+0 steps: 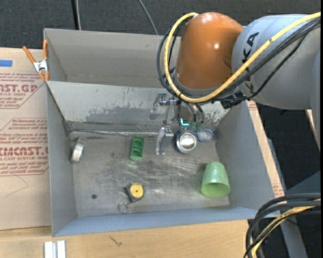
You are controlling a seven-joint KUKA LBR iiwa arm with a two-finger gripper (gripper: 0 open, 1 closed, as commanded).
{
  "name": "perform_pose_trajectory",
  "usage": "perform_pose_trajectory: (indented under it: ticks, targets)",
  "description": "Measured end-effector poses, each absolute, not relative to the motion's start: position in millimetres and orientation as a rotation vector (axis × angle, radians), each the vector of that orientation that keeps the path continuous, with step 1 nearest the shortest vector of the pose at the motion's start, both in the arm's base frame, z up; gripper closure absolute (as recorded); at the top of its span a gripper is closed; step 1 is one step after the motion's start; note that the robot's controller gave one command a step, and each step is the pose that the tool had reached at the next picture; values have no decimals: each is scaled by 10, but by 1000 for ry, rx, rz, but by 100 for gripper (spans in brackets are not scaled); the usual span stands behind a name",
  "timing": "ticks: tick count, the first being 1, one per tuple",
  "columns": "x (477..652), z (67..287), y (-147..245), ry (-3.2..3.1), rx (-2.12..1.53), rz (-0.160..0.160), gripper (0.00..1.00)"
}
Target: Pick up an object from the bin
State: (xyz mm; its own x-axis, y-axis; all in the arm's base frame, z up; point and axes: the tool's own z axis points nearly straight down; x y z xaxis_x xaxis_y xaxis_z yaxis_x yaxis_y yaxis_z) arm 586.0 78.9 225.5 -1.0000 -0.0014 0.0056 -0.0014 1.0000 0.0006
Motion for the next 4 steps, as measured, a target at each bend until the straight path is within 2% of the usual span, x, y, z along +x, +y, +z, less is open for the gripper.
perform_pose_trajectory:
  ticks: [1,2,3,4]
  targets:
    - [5277,1058,1145,-3088,548,-2,0]
    - [5252,778,1172,-3070,661,1,0]
    - [5281,802,1190,-3083,663,-3,100]
    - [5231,1873,1216,-3083,648,-1,100]
